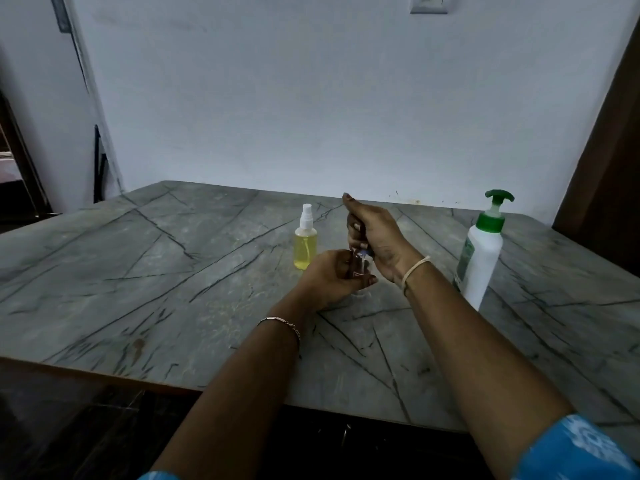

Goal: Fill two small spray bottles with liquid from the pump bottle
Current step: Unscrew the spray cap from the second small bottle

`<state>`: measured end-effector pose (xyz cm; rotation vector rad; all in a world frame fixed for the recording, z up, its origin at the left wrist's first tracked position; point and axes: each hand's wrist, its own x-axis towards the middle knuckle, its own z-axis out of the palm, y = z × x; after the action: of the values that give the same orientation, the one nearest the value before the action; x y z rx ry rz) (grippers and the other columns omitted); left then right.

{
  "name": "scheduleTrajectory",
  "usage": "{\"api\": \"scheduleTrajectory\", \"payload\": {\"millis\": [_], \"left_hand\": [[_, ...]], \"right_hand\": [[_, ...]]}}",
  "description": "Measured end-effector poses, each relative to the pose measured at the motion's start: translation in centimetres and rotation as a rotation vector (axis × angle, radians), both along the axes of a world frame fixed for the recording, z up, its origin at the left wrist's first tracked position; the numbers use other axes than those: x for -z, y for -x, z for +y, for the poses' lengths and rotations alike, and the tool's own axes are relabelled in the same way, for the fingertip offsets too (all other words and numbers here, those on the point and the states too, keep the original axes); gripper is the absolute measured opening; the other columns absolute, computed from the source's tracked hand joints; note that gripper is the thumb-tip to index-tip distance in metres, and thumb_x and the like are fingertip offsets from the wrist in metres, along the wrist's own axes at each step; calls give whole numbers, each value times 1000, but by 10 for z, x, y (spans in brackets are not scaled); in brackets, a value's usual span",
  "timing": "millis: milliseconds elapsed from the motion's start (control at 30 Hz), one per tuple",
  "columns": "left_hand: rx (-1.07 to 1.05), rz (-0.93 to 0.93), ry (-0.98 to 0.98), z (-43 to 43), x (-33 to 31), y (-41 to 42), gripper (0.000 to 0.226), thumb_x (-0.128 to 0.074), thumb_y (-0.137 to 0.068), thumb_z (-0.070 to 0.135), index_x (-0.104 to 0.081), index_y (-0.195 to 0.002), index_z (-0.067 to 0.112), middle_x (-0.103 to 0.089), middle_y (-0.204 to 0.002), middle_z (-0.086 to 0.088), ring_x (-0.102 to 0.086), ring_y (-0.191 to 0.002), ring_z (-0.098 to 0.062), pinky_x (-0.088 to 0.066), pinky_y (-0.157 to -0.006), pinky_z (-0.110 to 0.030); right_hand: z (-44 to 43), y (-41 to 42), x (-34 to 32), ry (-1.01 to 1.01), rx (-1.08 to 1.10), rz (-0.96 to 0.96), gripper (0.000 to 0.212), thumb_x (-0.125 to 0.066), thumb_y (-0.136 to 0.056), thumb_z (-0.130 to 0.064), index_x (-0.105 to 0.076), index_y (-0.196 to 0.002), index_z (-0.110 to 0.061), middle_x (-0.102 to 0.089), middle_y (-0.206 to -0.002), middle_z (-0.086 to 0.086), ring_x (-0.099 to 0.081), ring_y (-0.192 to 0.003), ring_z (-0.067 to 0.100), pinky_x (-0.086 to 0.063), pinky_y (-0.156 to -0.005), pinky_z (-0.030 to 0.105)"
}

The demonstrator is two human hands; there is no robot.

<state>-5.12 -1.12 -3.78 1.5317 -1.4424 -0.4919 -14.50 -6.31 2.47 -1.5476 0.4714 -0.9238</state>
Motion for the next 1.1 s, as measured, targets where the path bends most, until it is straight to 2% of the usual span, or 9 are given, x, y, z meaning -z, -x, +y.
{"api": "scheduleTrajectory", "payload": {"millis": [133, 200, 367, 467, 600, 700, 833, 1000, 1100], "left_hand": [[-10, 24, -16, -1, 2, -2, 27, -82, -70, 28, -67, -91, 18, -74, -88, -2, -70, -85, -16, -55, -87, -41], [-2, 30, -17, 0, 1, -1, 25, -82, -71, 26, -67, -89, 19, -74, -89, -2, -70, -85, -16, -56, -87, -38], [65, 121, -5, 7, -4, 3, 29, -77, -75, 8, -63, -100, 11, -70, -90, 0, -68, -82, -11, -55, -80, -22], [61, 145, 4, 10, -5, 5, 32, -77, -74, 5, -63, -103, 6, -69, -87, -2, -66, -76, -7, -55, -75, -19], [33, 125, -10, 10, -5, 7, 37, -79, -73, 8, -63, -106, 4, -69, -86, 4, -65, -69, 5, -52, -66, -10], [15, 124, -8, 10, -4, 6, 44, -81, -71, 11, -62, -110, 6, -70, -94, 3, -66, -80, 2, -53, -76, -12], [9, 122, -10, 10, -3, 6, 45, -81, -70, 13, -61, -110, 9, -71, -100, 1, -67, -89, -4, -52, -76, -11], [6, 113, -9, 10, -2, 5, 43, -81, -70, 15, -63, -109, 10, -72, -99, 0, -68, -88, -5, -53, -76, -15], [8, 70, 7, 8, -1, 4, 43, -82, -70, 16, -64, -110, 10, -73, -98, -2, -69, -89, -10, -55, -81, -22]], "right_hand": [[-8, 6, 7, 230, 21, 95, 26, -67, -88, -25, -57, -66, -16, -51, -61, -1, -48, -55, 10, -43, -56, 21], [-10, 9, 9, 374, 87, 164, 14, -73, -83, -20, -62, -77, -13, -58, -69, -4, -55, -62, 4, -46, -63, 18], [-18, 25, 18, 649, 356, 392, 32, -83, -70, -35, -62, -84, -16, -65, -80, -3, -59, -72, 12, -46, -62, 22], [-13, 32, 24, 588, 447, 294, 37, -85, -68, -34, -61, -90, -16, -64, -75, -4, -59, -67, 8, -46, -58, 16], [-8, 40, 30, 367, 278, 153, 35, -77, -77, -14, -59, -107, -19, -70, -83, 1, -66, -78, 8, -48, -66, 15], [-9, 50, 29, 341, 209, 92, 30, -60, -85, -3, -60, -112, -17, -72, -93, 4, -67, -89, 11, -52, -77, 26], [-9, 58, 23, 230, 231, 6, 27, -50, -91, -6, -61, -114, -16, -73, -90, -3, -63, -87, 7, -51, -81, 30], [2, 46, 27, 177, 75, 13, 33, -57, -91, -5, -53, -122, -13, -72, -102, 7, -68, -94, 12, -53, -77, 22], [-2, 41, 33, 299, 167, 90, 52, -77, -78, -12, -52, -123, -20, -70, -103, 5, -65, -96, 14, -53, -76, 24]]}}
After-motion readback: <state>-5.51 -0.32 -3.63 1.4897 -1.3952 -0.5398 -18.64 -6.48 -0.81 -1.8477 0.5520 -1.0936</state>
